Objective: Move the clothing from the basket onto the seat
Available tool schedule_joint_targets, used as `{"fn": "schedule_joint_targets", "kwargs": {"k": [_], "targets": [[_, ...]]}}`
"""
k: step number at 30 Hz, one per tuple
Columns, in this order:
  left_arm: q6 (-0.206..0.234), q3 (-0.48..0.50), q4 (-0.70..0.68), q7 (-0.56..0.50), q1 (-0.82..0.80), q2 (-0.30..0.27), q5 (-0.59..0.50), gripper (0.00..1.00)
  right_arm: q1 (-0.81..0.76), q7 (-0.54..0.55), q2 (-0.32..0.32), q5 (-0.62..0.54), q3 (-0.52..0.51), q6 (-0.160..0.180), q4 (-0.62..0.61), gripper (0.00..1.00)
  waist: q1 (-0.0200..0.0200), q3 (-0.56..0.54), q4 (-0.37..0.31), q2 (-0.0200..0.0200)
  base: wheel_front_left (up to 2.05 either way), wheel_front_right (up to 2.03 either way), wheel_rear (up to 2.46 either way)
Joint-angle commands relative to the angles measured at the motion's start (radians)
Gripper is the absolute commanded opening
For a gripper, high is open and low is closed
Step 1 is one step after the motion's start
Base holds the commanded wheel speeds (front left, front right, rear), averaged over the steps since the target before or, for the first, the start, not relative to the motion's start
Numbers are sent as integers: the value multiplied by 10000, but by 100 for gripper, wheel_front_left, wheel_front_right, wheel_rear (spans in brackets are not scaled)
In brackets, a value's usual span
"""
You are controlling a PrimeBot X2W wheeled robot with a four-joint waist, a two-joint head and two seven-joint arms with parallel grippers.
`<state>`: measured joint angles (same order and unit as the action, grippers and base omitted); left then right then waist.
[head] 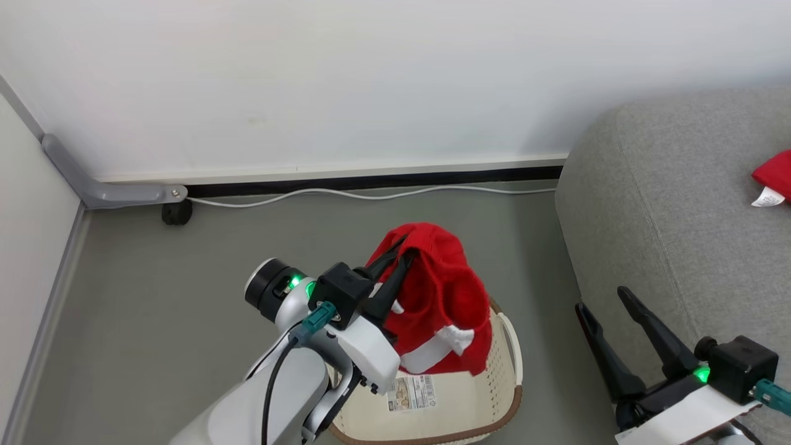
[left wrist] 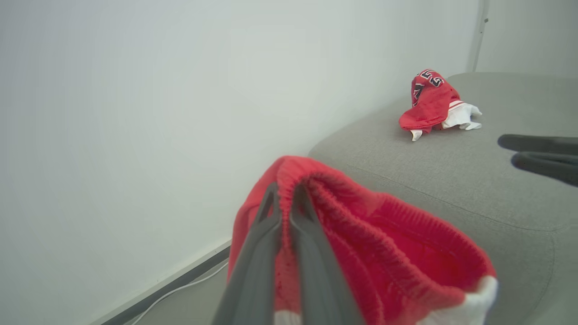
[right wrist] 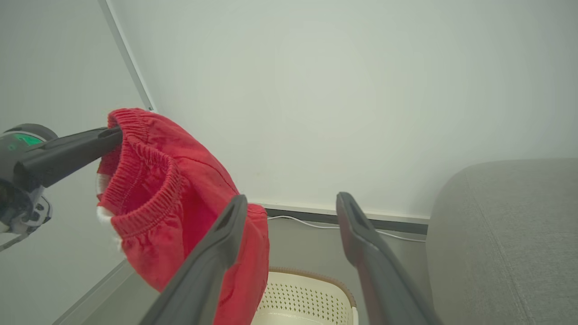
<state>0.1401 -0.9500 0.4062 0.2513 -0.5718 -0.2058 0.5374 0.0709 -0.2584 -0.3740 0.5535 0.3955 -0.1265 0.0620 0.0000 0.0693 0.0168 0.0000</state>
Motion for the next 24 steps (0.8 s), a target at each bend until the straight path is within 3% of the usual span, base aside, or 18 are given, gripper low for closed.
{"fn": "schedule_joint_targets", "kwargs": {"k": [1, 13, 24], "targets": [[-132, 613, -598, 104, -127, -155, -93, 0, -9, -34, -71, -85, 189, -42, -49, 100, 0, -136, 21, 0, 0, 0, 0], [-286, 1078, -1836, 57, -342, -237, -143, 0, 52, -34, 120, -261, 803, -42, 164, 100, 0, -195, -38, 0, 0, 0, 0], [-241, 920, -2042, 1, -513, 39, -163, 0, 906, -34, -188, -601, 2310, -42, -1140, 100, 0, -42, -11, 0, 0, 0, 0]]}}
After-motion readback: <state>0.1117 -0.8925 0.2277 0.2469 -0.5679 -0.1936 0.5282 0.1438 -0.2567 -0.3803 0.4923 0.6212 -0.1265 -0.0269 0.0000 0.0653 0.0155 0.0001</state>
